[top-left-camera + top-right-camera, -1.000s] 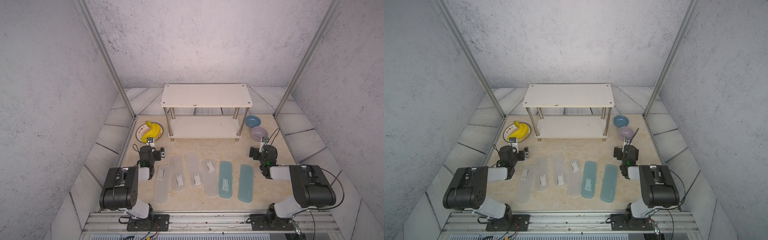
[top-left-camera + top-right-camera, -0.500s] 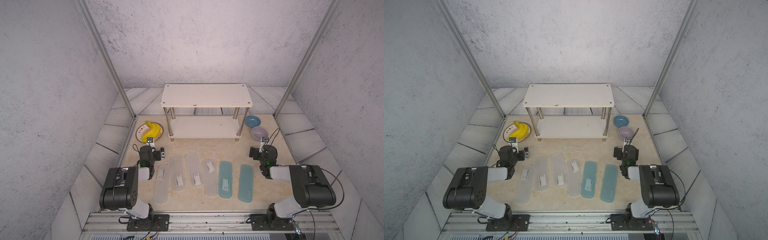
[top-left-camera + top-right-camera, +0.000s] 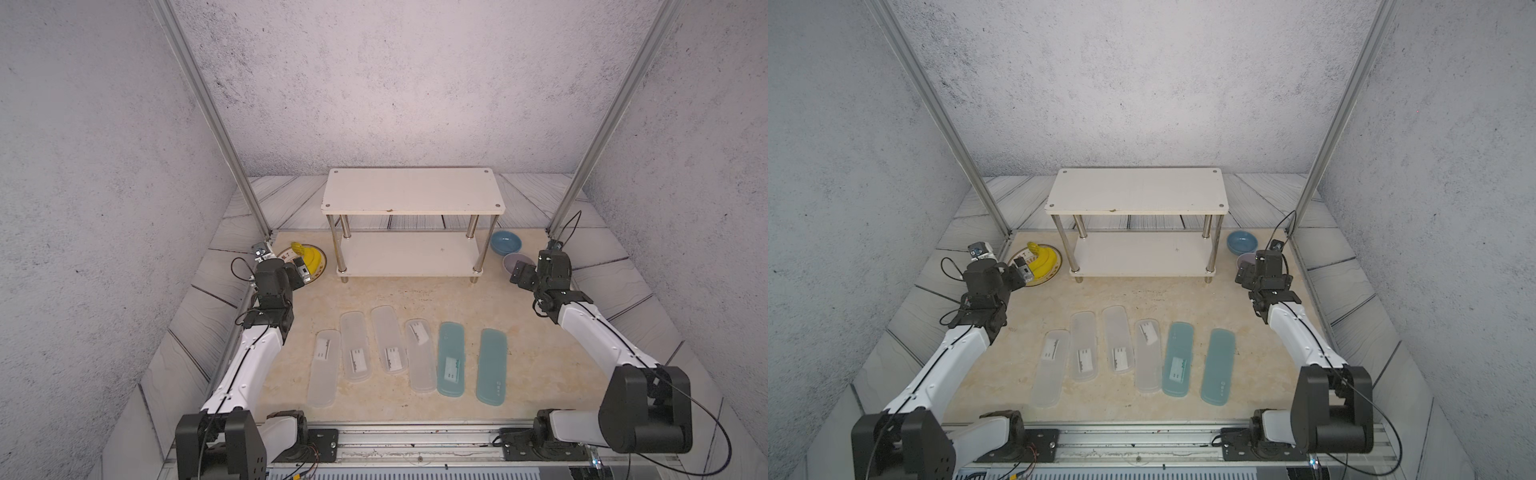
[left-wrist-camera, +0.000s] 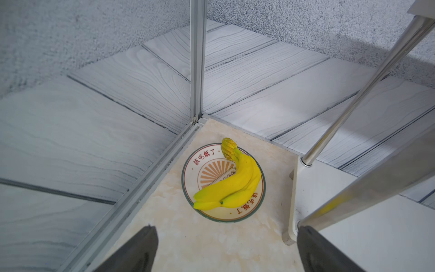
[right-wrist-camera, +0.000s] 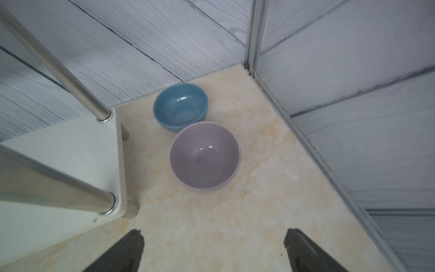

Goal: Place the pencil cases on the shelf according to color
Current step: Pick up the pencil case from the center of the board.

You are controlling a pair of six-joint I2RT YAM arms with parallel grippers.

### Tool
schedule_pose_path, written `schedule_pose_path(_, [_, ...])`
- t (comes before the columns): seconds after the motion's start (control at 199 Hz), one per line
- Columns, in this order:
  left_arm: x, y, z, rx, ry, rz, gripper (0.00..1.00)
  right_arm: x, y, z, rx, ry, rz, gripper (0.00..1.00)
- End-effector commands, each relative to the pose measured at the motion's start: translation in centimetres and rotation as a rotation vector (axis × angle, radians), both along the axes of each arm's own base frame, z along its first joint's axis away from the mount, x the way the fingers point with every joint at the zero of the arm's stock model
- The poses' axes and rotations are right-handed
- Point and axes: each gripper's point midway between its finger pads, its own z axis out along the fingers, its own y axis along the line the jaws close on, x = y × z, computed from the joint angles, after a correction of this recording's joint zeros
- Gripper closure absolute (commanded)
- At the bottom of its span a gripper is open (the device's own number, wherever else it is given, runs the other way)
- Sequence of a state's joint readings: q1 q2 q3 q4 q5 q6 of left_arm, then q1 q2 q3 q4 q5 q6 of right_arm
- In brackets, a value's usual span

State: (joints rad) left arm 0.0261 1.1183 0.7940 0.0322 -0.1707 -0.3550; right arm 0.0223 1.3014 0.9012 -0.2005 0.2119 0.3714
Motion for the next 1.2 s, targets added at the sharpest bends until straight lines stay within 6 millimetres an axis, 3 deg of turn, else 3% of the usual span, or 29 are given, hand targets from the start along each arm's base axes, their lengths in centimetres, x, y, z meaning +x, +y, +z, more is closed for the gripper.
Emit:
schedule_pose_path(0.0, [-2.4, -2.5, -2.1, -0.147, 0.098, -0.078, 0.01, -7.0, 3.7, -5.2, 0.247, 0.297, 0.027, 0.08])
schedule_pose_path(0.095, [-3.7, -4.1, -2.0, -0.157, 0.127, -0.156, 0.01, -10.5, 6.1, -5.7, 0.315, 0.384, 0.065, 0.14])
schedule_pose_path(0.216, [-5.2, -3.8, -1.7, -0.132, 0.156, -0.141, 0.01, -14.7, 7.9, -6.1, 0.298, 0.462, 0.069, 0.14])
schedule_pose_path(0.401, [-5.1, -3.6, -1.1, -0.113, 0.104, -0.143, 0.02, -19.1, 10.8, -7.6, 0.264, 0.57, 0.074, 0.14])
schedule_pose_path(0.467, [-4.8, -3.6, -1.0, -0.11, 0.103, -0.14, 0.01, -20.2, 11.0, -8.7, 0.25, 0.606, 0.052, 0.14])
schedule_pose_path(0.602, [-4.4, -3.7, -1.3, -0.113, 0.133, -0.146, 0.01, -21.7, 10.7, -10.8, 0.25, 0.668, 0.004, 0.12])
schedule_pose_path(0.763, [-3.2, -6.4, -2.6, -0.212, 0.196, -0.265, 0.01, -22.8, 11.8, -13.2, 0.293, 0.736, 0.028, 0.11])
schedule_pose_path(0.948, [-2.5, -7.5, -3.3, -0.232, 0.238, -0.321, 0.01, -23.4, 11.9, -13.6, 0.249, 0.764, 0.03, 0.09])
schedule_pose_path(1.199, [-2.5, -8.4, -2.8, -0.24, 0.213, -0.375, 0.01, -24.6, 12.5, -14.7, 0.266, 0.777, 0.055, 0.03])
